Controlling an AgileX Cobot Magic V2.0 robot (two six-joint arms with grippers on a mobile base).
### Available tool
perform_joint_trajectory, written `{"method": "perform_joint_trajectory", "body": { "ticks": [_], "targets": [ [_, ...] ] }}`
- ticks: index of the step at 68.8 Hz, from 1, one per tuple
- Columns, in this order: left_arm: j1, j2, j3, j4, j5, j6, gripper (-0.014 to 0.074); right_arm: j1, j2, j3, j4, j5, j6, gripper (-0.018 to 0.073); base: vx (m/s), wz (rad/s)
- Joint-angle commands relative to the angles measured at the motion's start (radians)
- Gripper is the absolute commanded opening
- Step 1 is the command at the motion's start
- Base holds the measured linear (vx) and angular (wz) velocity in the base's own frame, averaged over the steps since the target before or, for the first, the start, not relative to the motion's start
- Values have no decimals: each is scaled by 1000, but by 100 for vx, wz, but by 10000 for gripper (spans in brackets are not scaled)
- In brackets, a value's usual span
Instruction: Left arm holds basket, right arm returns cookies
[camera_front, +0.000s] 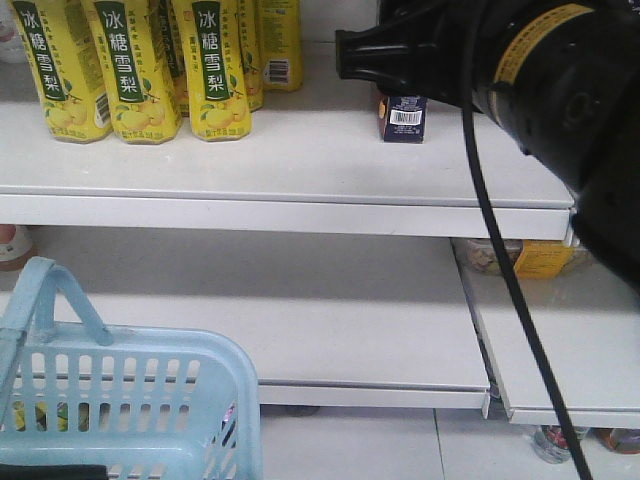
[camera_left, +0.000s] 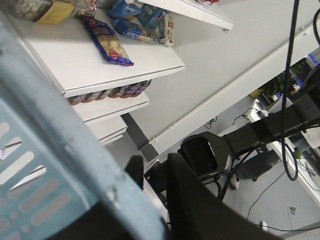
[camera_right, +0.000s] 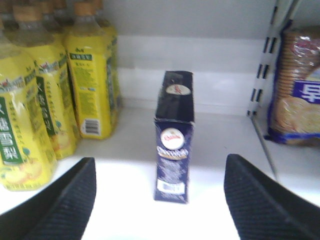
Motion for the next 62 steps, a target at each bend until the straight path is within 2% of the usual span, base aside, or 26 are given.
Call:
{"method": "perform_joint_trajectory", "body": {
  "ticks": [1,17,37,44,53,62],
  "targets": [
    [-6,6,-28,-83,-36,11,-6,45,-51,-27,-55,98,-64,517,0,0],
    [-6,6,-28,-83,-36,11,-6,177,-111,-27,-8,284,-135,504,0,0],
    [-6,6,-28,-83,-36,11,-6,337,-209,-25,115,286,-200,459,0,0],
    [-6,6,-28,-83,-36,11,-6,394,-240,32,93,286,-210,449,0,0],
    [-6,6,-28,-83,-36,11,-6,461,-303,194,23,286,-136,422,0,0],
    [-6,6,-28,-83,-36,11,-6,526,-383,384,-12,286,6,331,0,0]
  ]
}}
